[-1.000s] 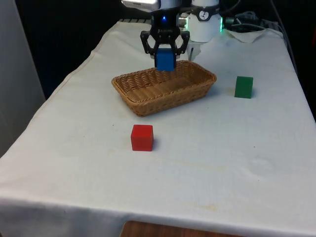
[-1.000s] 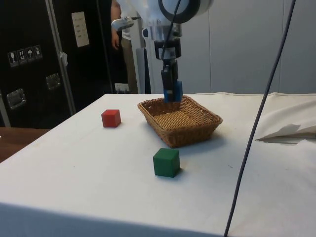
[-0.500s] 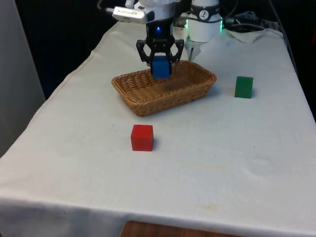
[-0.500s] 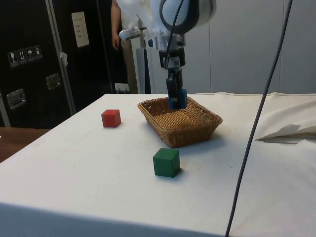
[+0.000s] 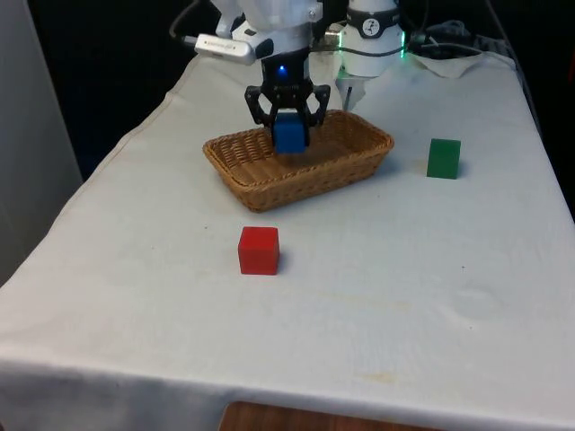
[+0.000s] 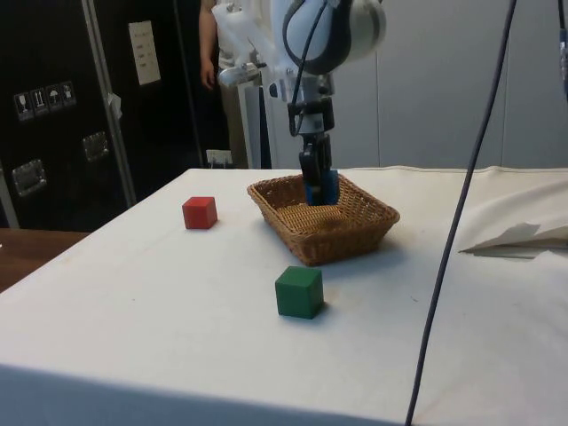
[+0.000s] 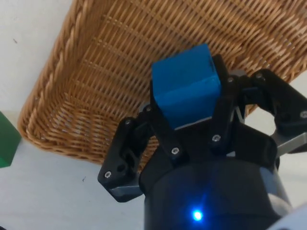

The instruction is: Pick up the blue cube and place it into the basket.

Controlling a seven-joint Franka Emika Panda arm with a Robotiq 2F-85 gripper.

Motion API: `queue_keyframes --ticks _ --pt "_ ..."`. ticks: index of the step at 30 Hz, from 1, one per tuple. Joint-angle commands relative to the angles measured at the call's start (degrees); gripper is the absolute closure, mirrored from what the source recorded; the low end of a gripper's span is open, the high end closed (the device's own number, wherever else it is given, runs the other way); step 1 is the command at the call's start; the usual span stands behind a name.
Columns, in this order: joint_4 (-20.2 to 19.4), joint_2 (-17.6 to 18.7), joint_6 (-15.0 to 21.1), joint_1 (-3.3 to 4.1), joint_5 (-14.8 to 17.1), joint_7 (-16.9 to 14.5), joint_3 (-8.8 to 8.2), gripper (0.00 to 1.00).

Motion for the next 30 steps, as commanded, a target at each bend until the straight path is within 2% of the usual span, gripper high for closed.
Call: queue_keyframes --ticks 1,2,9,10,11,13,16,17,18,20,25,26,30 --pt "0.23 0.29 0.00 0.00 0.29 0.00 0.00 1.00" --pt "0.86 1.09 0.40 -0.29 1.66 -0.40 0.40 1.00" --pt "3.50 4.24 0.11 -0.34 4.35 -0.63 0.80 1.00" --pt "3.32 4.07 0.00 0.06 3.21 0.00 0.23 1.00" --pt "3.72 4.58 0.11 -0.40 4.64 -0.69 0.80 1.00" --pt "4.24 5.33 0.00 -0.57 5.50 -1.03 0.69 1.00" --pt "4.35 5.44 -0.17 -0.40 5.67 -1.20 0.46 1.00" --pt "4.41 5.67 0.00 -0.06 4.98 -0.63 0.11 1.00" --pt "4.35 5.44 -0.17 -0.40 5.61 -1.20 0.40 1.00" --pt "4.41 5.50 -0.23 -0.46 5.56 -1.20 0.34 1.00" --pt "4.47 5.56 -0.23 -0.40 5.33 -1.03 0.17 1.00" --pt "4.41 5.61 -0.11 -0.17 5.04 -0.69 0.06 1.00" --pt "4.24 5.50 -0.11 -0.34 5.21 -0.97 0.11 1.00"
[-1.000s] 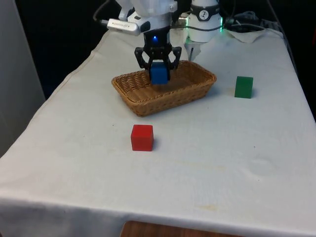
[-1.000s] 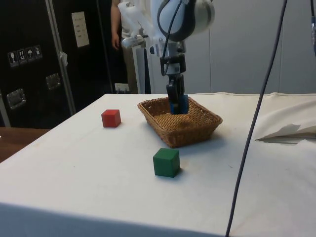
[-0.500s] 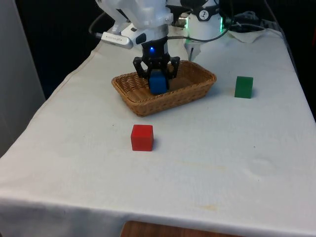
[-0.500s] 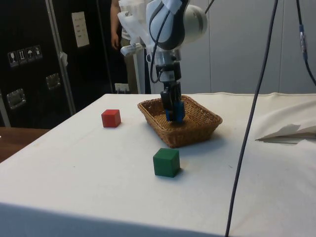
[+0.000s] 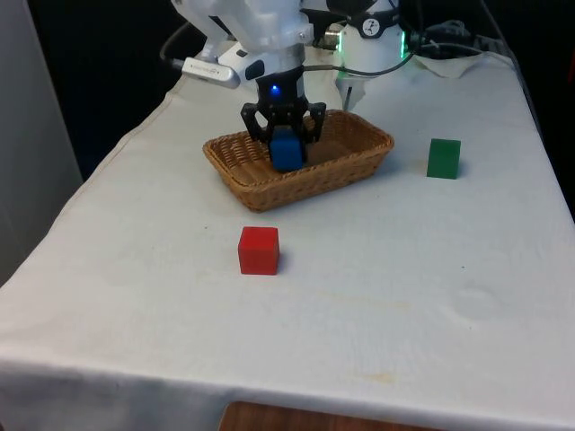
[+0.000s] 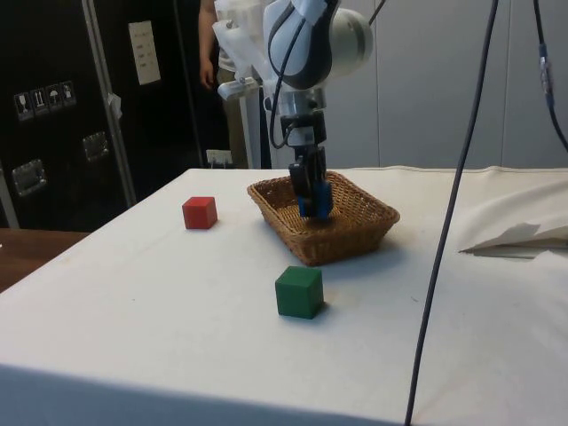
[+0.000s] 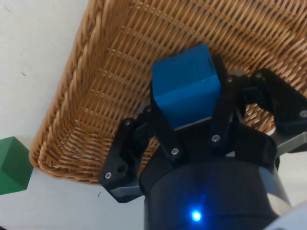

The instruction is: Pick up the blue cube and place it into the basket.

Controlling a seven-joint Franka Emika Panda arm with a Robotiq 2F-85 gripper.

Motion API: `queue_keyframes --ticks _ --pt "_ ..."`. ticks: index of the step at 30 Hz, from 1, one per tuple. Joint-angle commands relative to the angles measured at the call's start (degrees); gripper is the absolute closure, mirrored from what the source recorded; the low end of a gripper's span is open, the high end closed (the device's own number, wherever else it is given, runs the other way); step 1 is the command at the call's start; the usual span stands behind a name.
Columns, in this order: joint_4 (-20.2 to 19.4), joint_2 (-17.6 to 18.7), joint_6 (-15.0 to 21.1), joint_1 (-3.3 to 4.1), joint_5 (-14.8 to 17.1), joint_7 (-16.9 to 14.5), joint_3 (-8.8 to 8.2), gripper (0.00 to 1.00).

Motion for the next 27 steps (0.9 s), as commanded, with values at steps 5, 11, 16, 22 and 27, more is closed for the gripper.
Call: queue_keyframes --ticks 5,11,16,22,27 --pt "-0.46 -0.29 0.11 -0.11 0.06 -0.23 0.00 1.00" --pt "-0.63 -0.29 0.11 -0.06 -0.06 -0.17 -0.06 1.00" --pt "-0.46 -0.17 0.06 -0.06 -0.06 -0.06 -0.06 0.93" --pt "-0.40 -0.11 0.00 0.00 -0.06 -0.06 -0.06 0.31" --pt "-0.40 -0.06 0.00 0.00 -0.06 -0.06 -0.06 0.00"
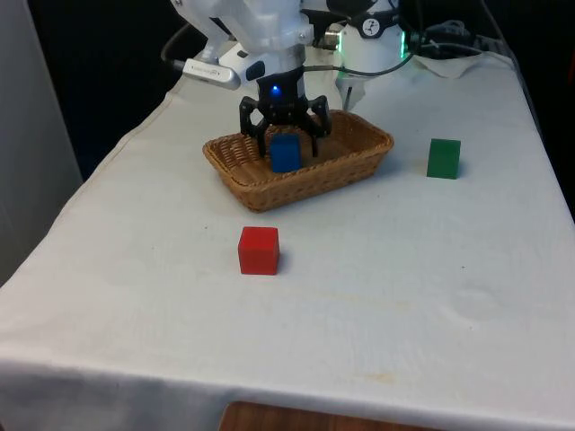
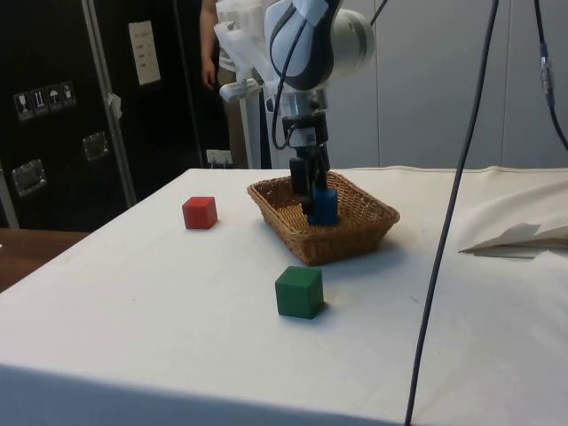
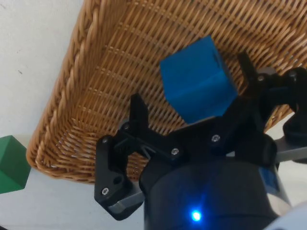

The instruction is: Pick up the blue cube and place it into the basket.

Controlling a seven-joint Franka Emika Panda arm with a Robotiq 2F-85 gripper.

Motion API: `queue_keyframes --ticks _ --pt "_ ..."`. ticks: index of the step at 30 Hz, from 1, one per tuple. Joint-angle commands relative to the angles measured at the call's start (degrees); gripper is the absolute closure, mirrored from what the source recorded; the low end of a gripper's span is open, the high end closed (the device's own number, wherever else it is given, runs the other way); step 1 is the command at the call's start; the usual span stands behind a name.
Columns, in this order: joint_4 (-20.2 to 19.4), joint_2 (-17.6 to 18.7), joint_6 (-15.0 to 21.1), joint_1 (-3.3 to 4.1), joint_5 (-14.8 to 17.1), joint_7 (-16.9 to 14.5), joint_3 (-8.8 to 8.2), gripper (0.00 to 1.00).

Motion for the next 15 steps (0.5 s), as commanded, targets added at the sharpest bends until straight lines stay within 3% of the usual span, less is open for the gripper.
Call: queue_keyframes --ticks 1,9,11,12,15 --pt "0.00 0.00 0.00 0.00 -0.06 0.00 0.00 0.00" --pt "0.97 -0.80 -1.66 0.34 -0.92 0.69 -0.46 0.00" --pt "1.89 -1.55 -3.32 0.34 -1.15 0.74 -0.46 0.00" --pt "1.78 -1.03 -2.41 0.00 -0.23 0.06 0.00 0.00" --pt "2.81 -2.41 -4.98 0.29 -1.32 0.63 -0.46 0.00"
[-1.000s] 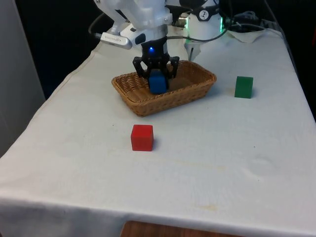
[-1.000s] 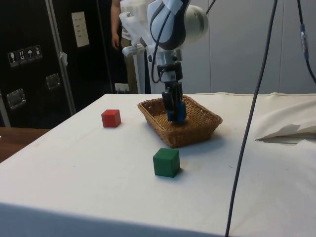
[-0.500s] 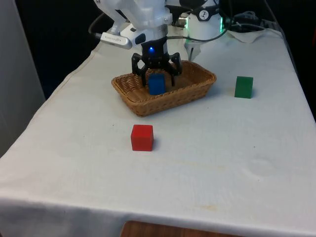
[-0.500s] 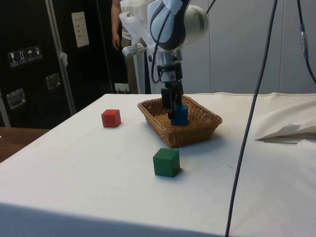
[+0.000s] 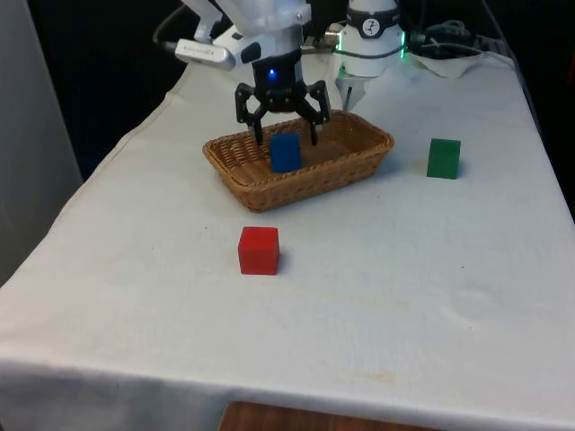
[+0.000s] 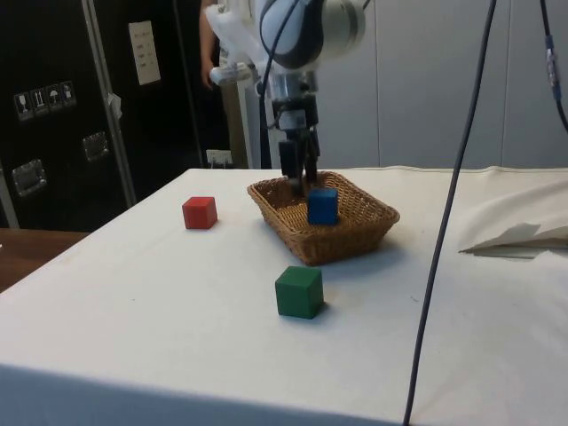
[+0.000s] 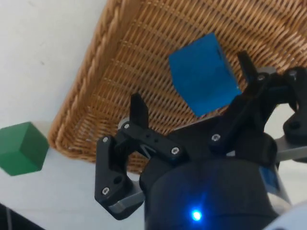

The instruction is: Pick up the blue cube and place it into the basket.

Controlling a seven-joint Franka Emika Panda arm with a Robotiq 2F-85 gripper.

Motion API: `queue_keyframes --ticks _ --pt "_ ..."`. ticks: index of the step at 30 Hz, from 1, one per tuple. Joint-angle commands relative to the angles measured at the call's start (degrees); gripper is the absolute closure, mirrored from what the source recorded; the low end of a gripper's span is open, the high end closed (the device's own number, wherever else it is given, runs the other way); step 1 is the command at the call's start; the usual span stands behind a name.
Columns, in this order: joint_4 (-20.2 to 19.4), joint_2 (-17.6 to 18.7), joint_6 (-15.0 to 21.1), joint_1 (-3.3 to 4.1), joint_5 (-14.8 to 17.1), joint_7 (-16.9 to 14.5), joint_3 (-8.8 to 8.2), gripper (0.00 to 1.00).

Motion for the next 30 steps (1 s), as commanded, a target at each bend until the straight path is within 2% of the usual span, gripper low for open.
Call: queue_keyframes --ticks 1,5,6,7,10,15,16,17,23,24,27,30 --pt "0.46 -0.46 -1.03 0.23 -0.86 0.52 -0.29 0.00" --pt "1.60 -1.55 -3.04 0.23 -1.09 0.46 -0.23 0.00" --pt "1.38 -1.26 -2.35 0.00 -0.34 0.00 0.00 0.00" --pt "1.89 -1.78 -3.50 0.23 -1.15 0.46 -0.23 0.00" --pt "3.21 -2.58 -5.56 0.23 -1.38 0.29 -0.17 0.00" --pt "5.16 -2.69 -7.73 0.17 -1.49 -0.29 0.00 0.00" --pt "4.87 -2.81 -7.28 0.17 -1.26 -0.23 0.00 0.00" --pt "6.19 -2.41 -8.54 0.23 -1.32 -0.57 0.11 0.00" --pt "9.22 -1.26 -10.43 0.29 -0.86 -1.15 0.69 0.00" --pt "8.37 -1.78 -9.63 0.34 -1.26 -0.80 0.46 0.00" --pt "11.34 -0.23 -11.40 0.46 -0.80 -1.20 1.09 0.00" --pt "12.66 0.57 -11.92 0.57 -0.80 -1.15 1.49 0.00"
